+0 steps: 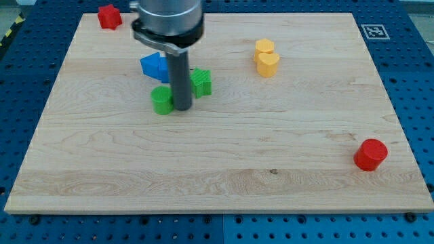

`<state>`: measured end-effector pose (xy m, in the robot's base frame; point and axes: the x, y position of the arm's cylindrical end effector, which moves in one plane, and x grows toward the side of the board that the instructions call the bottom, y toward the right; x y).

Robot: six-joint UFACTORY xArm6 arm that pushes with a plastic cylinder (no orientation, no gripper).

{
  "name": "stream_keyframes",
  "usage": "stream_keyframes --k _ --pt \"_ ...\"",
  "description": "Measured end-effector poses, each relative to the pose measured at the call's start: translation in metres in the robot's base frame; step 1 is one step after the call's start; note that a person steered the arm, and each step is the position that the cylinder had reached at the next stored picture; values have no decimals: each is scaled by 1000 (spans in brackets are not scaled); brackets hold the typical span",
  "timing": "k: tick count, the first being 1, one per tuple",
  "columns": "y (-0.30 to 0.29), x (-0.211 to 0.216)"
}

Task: Keep the green star to the top center of the board

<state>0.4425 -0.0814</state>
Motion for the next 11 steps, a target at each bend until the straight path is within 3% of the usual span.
stream_keyframes --k 1,3,4,5,6,7,8,11 --pt "-25 -18" --pt "2 -12" --pt "27 -36" --pt "65 -33" --pt "71 5" --pt "89 5" --pt "85 -39" --pt "83 -69"
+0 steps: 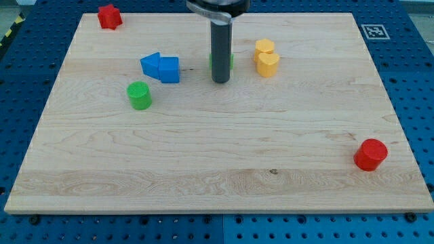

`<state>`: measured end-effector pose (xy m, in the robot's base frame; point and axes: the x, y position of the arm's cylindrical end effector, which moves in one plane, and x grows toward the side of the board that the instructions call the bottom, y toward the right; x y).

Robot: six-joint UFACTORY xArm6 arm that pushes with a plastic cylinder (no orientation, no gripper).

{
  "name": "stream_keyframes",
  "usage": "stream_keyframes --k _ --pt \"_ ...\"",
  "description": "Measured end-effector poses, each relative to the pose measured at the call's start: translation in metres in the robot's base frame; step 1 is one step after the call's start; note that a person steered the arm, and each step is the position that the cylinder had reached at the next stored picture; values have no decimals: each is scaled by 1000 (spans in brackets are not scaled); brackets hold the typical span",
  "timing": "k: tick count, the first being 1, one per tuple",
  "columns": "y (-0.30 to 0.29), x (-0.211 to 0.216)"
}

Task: Keep the green star to the top center of the board

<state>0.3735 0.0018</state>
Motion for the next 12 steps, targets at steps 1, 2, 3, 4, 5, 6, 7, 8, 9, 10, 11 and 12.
stream_keyframes --k 1,2,3,4,5,6,7,8,9,10,11,12 --pt "-1 -28" --pt "-2 -53" --pt "-2 -81" --pt "-2 -103" --pt "2 -107" --pt "17 -105" --pt "34 -104" --pt "52 -82" --pt "52 -76" --pt "52 -76" --pt "52 -73" --pt "52 -73"
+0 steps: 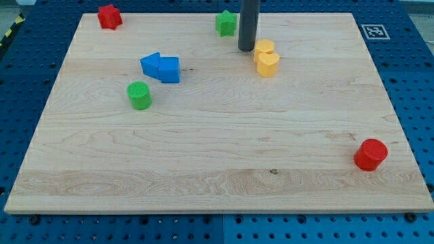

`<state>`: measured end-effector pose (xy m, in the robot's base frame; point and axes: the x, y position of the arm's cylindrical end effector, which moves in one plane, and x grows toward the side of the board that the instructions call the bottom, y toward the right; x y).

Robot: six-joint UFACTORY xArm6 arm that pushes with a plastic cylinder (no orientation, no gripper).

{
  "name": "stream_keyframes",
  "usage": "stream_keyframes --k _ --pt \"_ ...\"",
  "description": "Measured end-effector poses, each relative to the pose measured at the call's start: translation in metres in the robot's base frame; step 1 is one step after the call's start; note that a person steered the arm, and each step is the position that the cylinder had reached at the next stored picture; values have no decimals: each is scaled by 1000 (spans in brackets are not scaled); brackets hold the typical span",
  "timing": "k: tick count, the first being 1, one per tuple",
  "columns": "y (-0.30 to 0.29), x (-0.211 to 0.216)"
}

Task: Keep the green star to the top center of the board

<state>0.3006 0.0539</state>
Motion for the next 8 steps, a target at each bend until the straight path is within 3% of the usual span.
stream_keyframes --k 6,7,8 --pt "-23 29" --pt "-30 18" --pt "-30 -21"
